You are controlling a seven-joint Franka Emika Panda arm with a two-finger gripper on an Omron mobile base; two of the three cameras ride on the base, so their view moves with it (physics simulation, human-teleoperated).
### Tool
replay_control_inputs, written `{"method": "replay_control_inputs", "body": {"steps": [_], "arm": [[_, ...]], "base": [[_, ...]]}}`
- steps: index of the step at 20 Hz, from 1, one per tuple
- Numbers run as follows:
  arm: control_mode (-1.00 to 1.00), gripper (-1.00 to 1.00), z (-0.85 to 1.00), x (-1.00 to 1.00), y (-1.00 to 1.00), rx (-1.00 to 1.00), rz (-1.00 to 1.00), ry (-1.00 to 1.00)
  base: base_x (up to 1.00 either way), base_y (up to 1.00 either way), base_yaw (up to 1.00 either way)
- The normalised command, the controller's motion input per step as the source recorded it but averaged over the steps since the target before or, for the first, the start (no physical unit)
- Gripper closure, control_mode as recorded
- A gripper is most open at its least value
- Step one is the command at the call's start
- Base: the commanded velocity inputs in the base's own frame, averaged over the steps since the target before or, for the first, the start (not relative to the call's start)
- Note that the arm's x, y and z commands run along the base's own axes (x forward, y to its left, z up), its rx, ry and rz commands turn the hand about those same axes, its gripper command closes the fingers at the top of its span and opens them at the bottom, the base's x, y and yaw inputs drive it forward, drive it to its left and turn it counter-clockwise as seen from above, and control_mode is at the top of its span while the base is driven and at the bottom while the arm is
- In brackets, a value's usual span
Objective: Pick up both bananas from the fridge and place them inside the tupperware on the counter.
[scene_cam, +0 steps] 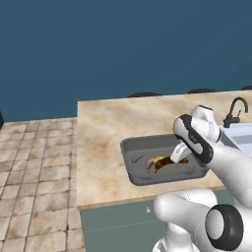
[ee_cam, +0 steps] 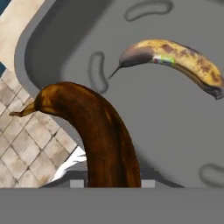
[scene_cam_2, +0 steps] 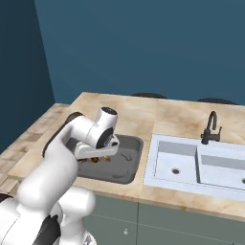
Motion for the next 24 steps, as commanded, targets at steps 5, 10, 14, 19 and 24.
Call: {"method": "replay_control_inputs", "body": {"steps": [5, 10, 14, 19, 24], "arm": [[-1.0, 1.0, -0.36, 0.3, 0.0, -0.03, 0.0, 0.01], [-1.0, 1.0, -0.39, 0.25, 0.0, -0.04, 0.0, 0.01], [-1.0, 1.0, -0.4, 0.22, 0.0, -0.05, 0.0, 0.0], [-1.0, -1.0, -0.38, 0.14, 0.0, -0.06, 0.0, 0.0], [-1.0, -1.0, -0.11, 0.0, 0.0, 0.0, 0.0, 0.0]], "base": [[0.0, 0.0, 0.0], [0.0, 0.0, 0.0], [0.0, 0.0, 0.0], [0.0, 0.0, 0.0], [0.0, 0.0, 0.0]]}}
